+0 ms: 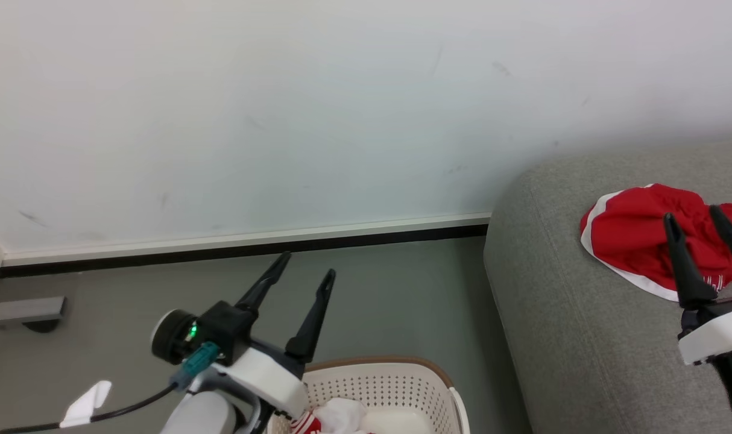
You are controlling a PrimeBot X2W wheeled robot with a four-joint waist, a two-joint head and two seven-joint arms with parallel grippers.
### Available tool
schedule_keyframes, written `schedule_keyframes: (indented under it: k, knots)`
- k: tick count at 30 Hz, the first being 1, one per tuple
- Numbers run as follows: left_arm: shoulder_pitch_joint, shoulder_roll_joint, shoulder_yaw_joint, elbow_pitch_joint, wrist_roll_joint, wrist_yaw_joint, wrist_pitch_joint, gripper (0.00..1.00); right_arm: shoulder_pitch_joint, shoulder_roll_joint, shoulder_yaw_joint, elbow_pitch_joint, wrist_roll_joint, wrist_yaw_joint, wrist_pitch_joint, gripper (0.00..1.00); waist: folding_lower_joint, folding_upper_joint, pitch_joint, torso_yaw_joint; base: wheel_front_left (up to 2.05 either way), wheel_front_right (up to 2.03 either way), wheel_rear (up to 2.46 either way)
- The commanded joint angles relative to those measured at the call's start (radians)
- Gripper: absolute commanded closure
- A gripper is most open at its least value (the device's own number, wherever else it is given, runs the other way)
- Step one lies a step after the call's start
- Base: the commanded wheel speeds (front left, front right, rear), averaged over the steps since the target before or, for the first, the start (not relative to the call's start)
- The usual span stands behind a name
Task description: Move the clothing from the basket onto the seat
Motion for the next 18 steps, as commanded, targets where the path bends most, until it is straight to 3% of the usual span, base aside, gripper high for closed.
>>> schedule_keyframes:
  k: [1,12,18]
  knots:
    - [0.028,0.010,0.019,-0.006,-0.015,0.009,-0.001,0.00,0.033,0.021,-0.013,-0.011,-0.016,-0.002,-0.009,0.00,0.0003,0.0000,-0.008,0.013,0.00,0.00,0.00]
    - [0.200,0.039,0.195,-0.054,-0.015,0.071,-0.001,0.00,0.239,0.214,-0.215,-0.099,-0.146,-0.002,-0.031,0.00,0.0003,0.0000,-0.026,0.062,0.00,0.00,0.00]
    - [0.301,0.013,0.291,-0.106,0.000,0.093,-0.001,0.00,0.327,0.316,-0.271,-0.130,-0.221,-0.002,-0.031,0.00,0.0003,0.0000,-0.033,0.081,0.00,0.00,0.00]
